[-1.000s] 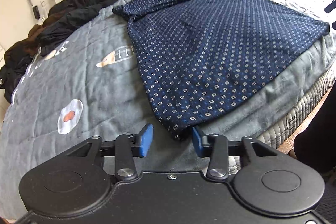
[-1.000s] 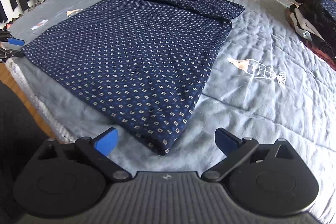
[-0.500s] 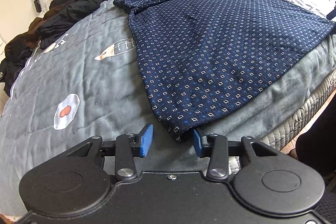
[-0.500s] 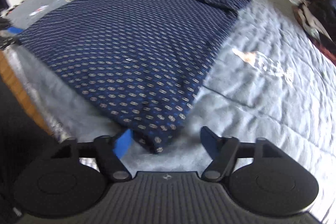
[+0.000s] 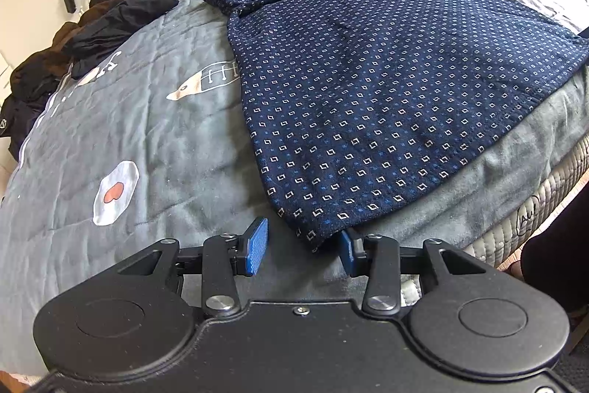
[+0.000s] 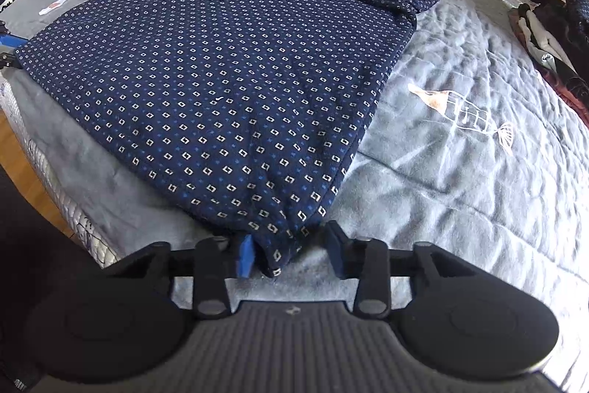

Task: Fold clothes
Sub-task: 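Lower both grippers to the shirt hem and close them on it, then lift the hem with both grippers, fold it toward the collar, open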

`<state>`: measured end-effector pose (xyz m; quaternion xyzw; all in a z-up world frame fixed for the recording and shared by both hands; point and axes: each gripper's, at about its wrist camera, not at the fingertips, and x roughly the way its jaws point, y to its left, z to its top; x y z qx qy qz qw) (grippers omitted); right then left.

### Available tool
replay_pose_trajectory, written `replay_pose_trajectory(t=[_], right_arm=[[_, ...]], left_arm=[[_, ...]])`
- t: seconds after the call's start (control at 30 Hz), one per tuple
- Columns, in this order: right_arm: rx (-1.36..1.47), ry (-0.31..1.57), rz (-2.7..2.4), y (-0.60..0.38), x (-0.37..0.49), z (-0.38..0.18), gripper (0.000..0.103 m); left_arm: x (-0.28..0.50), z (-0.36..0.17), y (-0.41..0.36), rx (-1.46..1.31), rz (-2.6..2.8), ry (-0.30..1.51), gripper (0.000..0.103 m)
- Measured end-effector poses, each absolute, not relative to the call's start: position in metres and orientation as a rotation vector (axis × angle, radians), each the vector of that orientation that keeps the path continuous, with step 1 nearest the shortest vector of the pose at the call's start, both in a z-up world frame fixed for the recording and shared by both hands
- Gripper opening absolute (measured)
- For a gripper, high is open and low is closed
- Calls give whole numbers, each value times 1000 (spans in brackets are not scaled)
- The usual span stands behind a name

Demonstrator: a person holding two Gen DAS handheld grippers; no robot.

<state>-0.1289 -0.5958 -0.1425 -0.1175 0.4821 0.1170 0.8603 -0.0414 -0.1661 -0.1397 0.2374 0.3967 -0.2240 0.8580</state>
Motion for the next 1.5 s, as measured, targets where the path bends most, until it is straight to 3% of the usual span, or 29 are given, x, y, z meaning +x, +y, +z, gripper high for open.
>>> replay_pose_trajectory(t=[0.07, 0.1, 0.13, 0.4, 0.93, 1.5], right_arm=[[-246, 1008, 250, -595, -129, -142, 21], [-246, 1005, 252, -595, -129, -142, 17], [-242, 1005, 252, -595, -129, -141, 14], [-157, 985, 264, -605, -133, -128, 7], [71, 852, 315, -633, -119, -50, 6], [251, 870, 208, -674, 27, -38, 6]], left_arm=[[-41, -139, -167, 495, -472, 839, 37], [-40, -139, -167, 488, -475, 845, 27], [-39, -138, -167, 481, -479, 851, 24], [-35, -129, -164, 407, -480, 877, 12], [-13, -61, -165, 329, -488, 734, 7], [121, -39, -200, 369, -465, 688, 2]])
